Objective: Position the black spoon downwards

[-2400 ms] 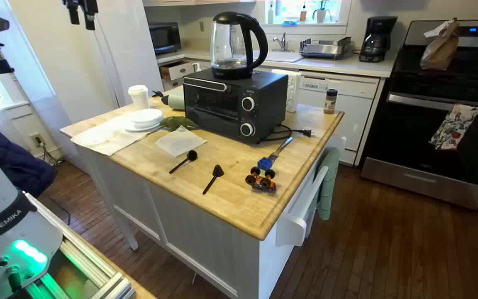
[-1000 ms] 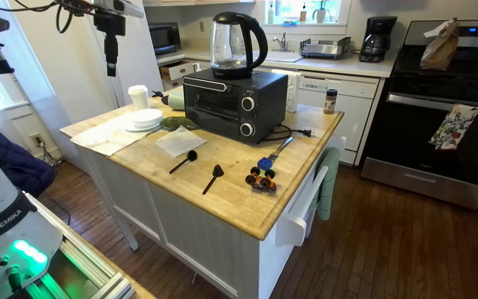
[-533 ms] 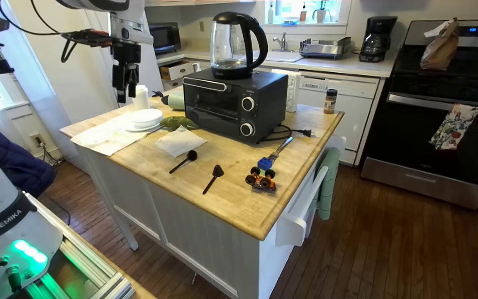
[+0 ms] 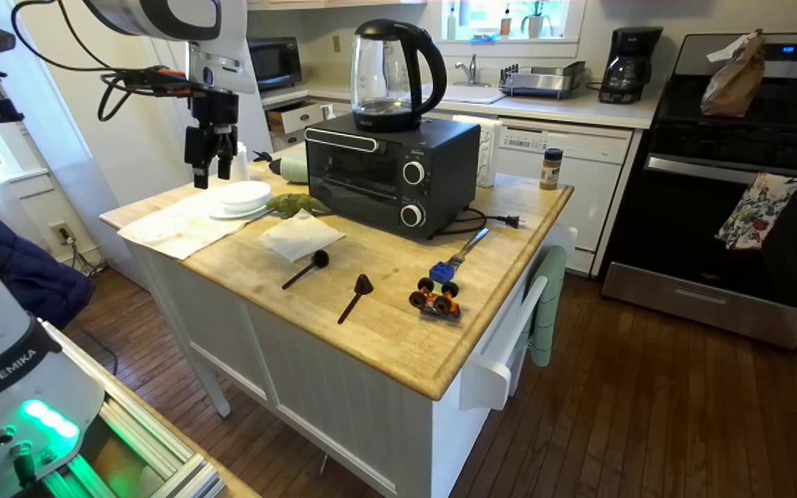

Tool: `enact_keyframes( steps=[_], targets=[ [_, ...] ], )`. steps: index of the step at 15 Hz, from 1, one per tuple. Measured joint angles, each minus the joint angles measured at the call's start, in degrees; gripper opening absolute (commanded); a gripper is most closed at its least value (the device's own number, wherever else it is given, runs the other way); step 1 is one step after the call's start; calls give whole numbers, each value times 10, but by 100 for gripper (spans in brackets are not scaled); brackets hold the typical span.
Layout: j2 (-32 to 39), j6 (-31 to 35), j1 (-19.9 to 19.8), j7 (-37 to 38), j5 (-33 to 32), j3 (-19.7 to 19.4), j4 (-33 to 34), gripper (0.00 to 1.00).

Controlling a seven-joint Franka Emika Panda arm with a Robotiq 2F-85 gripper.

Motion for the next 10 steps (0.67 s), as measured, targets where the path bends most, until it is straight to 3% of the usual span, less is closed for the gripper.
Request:
enact_keyframes(
  steps=[7,10],
  targets=[
    [15,5,-9,29,-38,-20,-12,100],
    [26,52,-19,68,-92,-30,-32,100]
  ],
)
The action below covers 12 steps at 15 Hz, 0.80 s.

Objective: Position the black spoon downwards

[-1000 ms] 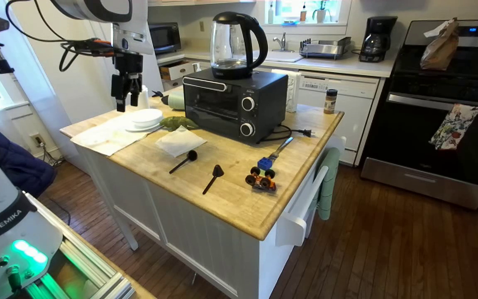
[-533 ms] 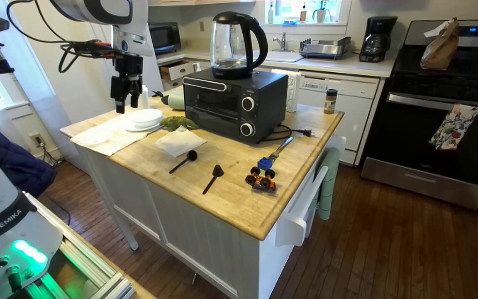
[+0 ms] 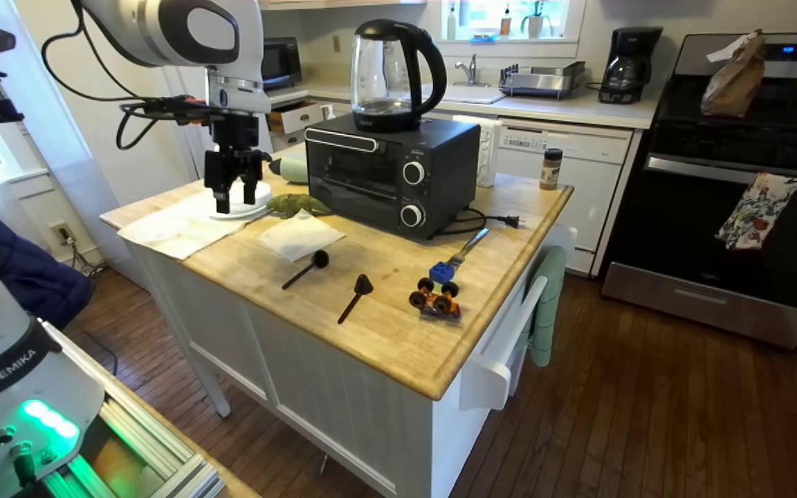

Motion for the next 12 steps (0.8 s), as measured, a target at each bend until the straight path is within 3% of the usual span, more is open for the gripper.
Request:
enact_keyframes(
  steps=[9,12],
  targets=[
    [49,226,-21,221,-148,-44,-83,100],
    [61,280,-26,245,-153,-61,-98,100]
  ],
)
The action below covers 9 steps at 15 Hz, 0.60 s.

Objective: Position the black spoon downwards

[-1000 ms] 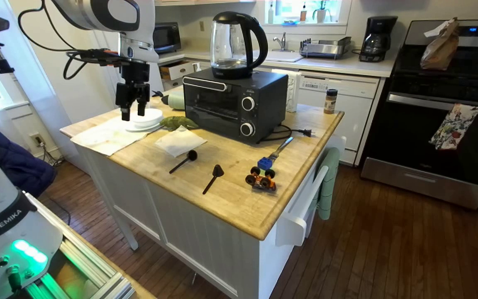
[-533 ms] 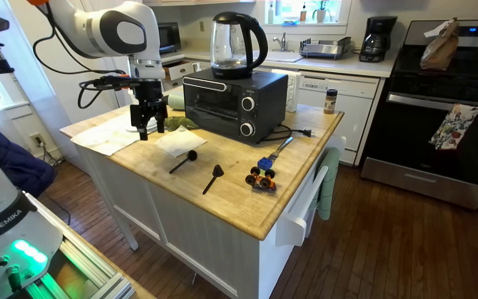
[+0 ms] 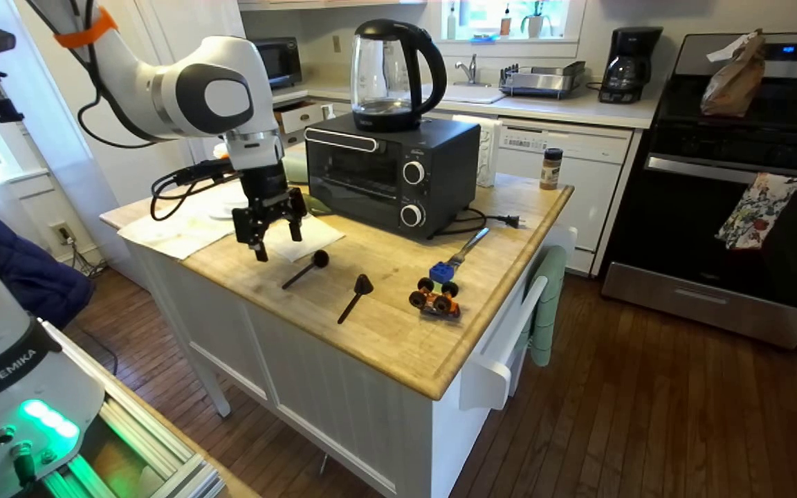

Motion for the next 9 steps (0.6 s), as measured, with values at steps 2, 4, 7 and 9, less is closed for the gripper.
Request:
enact_keyframes(
  steps=[2,4,7,9],
  targets=[
    [1,3,0,3,0,-1,0,100],
    [1,3,0,5,0,-1,0,100],
    [1,3,1,6,0,-1,0,100],
    [1,5,1,6,0,-3,0,100]
  ],
)
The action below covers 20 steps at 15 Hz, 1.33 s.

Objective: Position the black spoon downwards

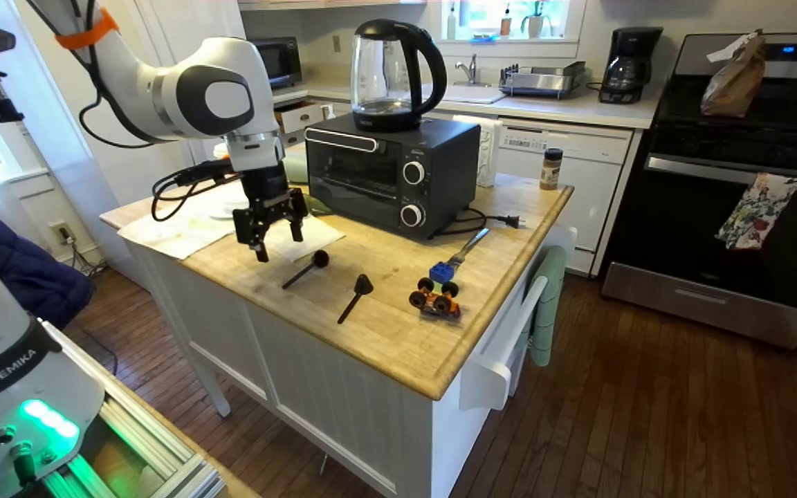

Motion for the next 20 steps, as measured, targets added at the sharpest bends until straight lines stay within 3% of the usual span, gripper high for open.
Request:
enact_keyframes(
  steps=[6,13,20],
  targets=[
    [13,48,-1,2,-44,-23,2,100],
    [48,58,11,53,-128,-42,25,100],
    [92,64,45,105,-130,-58,61,100]
  ],
)
